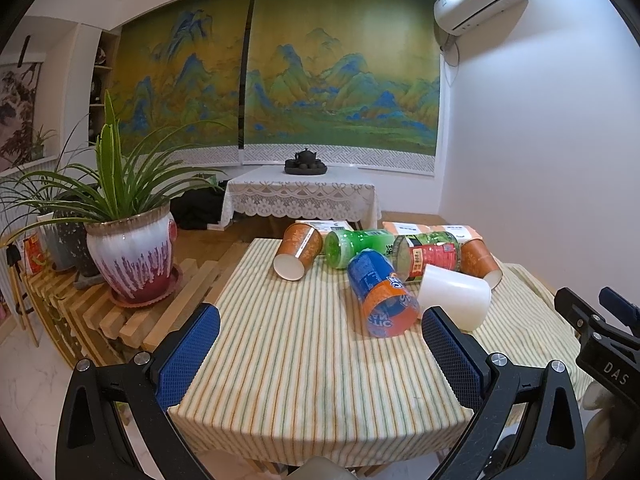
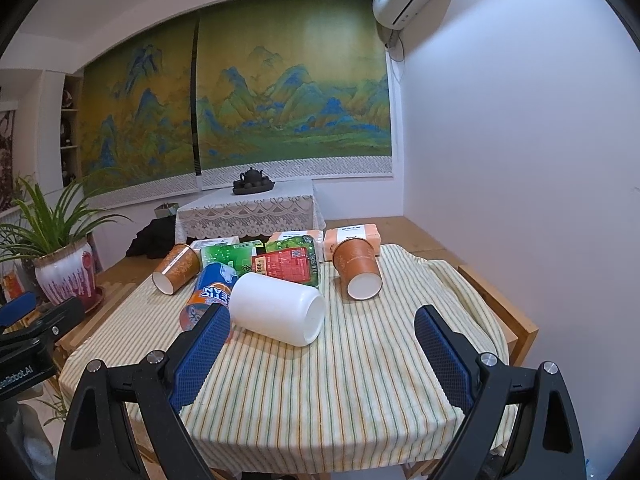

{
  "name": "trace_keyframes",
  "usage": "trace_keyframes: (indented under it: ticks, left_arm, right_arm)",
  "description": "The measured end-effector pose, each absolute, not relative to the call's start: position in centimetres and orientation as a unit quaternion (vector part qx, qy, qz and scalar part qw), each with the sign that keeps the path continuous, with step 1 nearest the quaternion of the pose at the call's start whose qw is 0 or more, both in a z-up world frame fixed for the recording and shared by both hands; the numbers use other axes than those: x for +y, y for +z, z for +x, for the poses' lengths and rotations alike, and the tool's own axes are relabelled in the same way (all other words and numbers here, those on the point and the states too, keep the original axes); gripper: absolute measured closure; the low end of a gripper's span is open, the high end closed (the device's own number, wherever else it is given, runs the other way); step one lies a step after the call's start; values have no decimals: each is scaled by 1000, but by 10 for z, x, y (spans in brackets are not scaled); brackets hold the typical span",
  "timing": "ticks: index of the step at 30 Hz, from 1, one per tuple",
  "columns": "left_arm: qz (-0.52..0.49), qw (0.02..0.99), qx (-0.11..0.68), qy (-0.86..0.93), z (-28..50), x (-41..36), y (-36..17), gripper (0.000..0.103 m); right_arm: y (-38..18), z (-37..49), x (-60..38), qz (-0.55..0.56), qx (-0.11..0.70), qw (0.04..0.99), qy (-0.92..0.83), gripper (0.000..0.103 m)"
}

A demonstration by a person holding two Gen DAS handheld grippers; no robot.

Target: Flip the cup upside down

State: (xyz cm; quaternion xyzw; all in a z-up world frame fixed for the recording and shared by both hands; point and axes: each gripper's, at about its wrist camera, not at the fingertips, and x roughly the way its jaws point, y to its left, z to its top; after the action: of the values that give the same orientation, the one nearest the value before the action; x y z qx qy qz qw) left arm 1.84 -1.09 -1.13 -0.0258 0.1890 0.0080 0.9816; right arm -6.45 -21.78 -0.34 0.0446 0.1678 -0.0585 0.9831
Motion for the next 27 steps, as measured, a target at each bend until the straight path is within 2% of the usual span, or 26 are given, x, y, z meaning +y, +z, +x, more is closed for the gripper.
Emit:
trace_keyframes:
  ticks: [15, 27]
  left_arm:
    - [-20, 979, 202, 5, 37, -19, -19, 1]
    - [-25, 974, 226, 14, 65, -13, -32, 1]
  right_arm:
    - [-9, -16, -252, 54, 191, 977, -73, 12]
    - [-26, 74, -307, 81, 261, 958, -86, 12]
